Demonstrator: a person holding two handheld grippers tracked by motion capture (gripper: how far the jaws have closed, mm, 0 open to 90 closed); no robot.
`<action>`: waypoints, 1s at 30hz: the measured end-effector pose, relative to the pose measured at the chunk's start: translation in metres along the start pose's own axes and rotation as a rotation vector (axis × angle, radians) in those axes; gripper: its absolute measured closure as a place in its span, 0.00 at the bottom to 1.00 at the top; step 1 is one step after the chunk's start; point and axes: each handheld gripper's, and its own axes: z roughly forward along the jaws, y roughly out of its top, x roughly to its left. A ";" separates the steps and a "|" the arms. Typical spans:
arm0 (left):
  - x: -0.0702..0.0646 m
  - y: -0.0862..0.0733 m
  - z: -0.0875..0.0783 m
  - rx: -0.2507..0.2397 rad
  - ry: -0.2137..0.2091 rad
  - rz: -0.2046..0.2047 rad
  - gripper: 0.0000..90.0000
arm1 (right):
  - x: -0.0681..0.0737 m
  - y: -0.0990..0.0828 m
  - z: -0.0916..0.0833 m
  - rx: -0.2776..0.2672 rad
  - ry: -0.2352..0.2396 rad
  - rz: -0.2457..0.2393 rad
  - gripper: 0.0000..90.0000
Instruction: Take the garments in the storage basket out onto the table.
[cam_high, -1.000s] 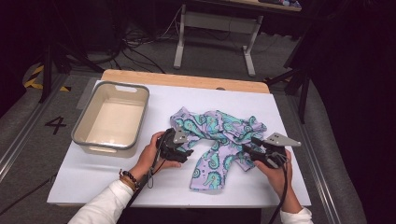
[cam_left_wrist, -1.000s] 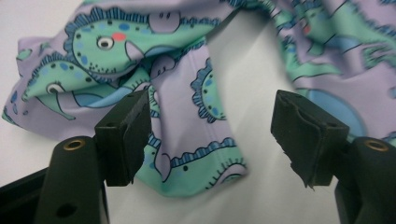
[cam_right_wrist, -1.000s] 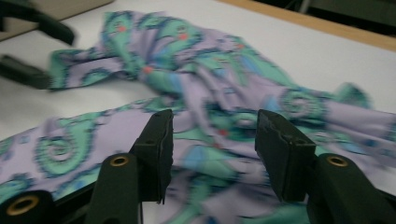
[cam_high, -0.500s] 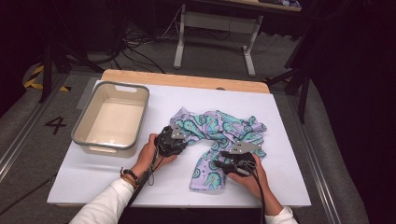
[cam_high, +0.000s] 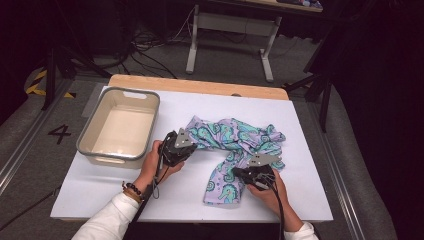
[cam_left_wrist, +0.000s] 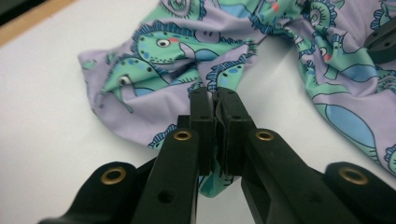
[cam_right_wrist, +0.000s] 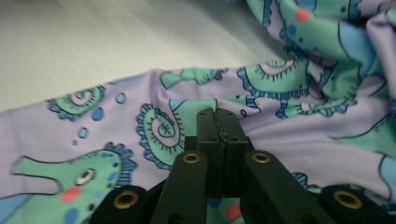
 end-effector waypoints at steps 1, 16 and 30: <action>0.000 0.001 -0.003 -0.006 0.010 0.004 0.96 | 0.000 0.000 0.000 0.000 0.000 0.000 1.00; 0.006 0.004 -0.043 -0.088 0.045 0.015 0.96 | 0.029 0.012 -0.022 -0.054 0.084 -0.091 1.00; -0.020 -0.024 -0.033 -0.010 -0.078 0.148 0.96 | -0.010 0.039 -0.005 -0.093 -0.136 -0.026 0.60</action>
